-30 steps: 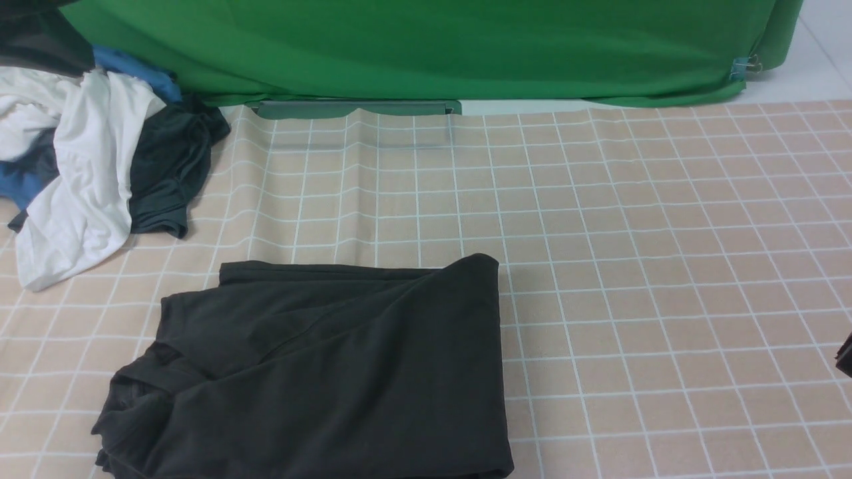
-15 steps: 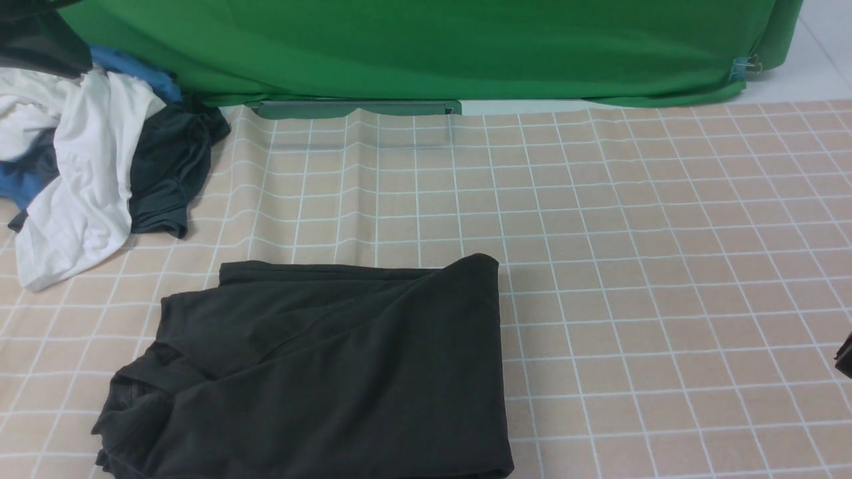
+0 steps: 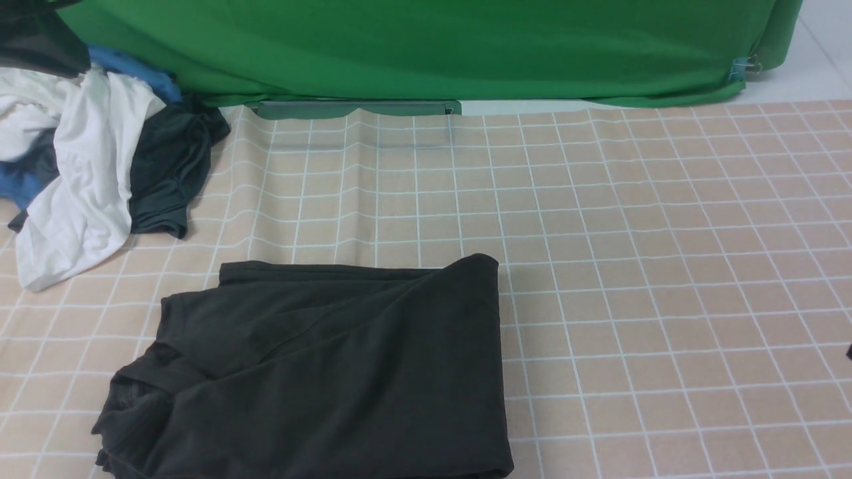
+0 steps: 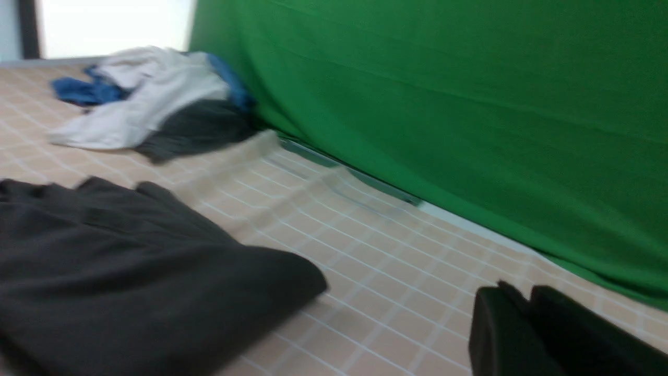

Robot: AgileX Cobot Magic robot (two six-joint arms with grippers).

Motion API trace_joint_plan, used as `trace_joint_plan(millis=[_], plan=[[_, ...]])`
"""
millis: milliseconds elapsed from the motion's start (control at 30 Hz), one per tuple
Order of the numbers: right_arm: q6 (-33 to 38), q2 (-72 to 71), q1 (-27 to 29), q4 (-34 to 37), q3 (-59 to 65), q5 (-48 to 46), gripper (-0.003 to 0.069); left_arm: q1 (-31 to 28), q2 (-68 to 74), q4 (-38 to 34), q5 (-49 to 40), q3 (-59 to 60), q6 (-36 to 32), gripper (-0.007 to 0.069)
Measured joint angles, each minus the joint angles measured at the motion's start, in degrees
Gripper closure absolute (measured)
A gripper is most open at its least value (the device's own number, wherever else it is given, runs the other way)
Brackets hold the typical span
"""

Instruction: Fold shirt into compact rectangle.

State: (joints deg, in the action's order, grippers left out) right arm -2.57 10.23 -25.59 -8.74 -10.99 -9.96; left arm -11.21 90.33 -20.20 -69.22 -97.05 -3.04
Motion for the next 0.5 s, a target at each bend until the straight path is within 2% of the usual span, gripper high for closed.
trace_joint_plan(millis=[133,300,367,500], plan=[[0.0,-5.8,12.6,0.2,6.4,-0.8,0.0547,0.0,0.0,0.6,0.0,0.0,0.0,0.0607],[0.0,-10.0,24.3,0.2,11.2,-1.8,0.0531,0.0,0.0,1.7,-0.1,0.0,-0.3,0.0607],[0.0,-10.2,26.7,0.2,11.4,-2.5,0.0527,0.0,-0.1,1.7,-0.4,0.0,-0.7,0.0607],[0.0,-10.2,27.5,0.2,11.4,-3.8,0.0517,0.0,-1.7,2.1,-0.4,0.6,-1.1,0.0607]])
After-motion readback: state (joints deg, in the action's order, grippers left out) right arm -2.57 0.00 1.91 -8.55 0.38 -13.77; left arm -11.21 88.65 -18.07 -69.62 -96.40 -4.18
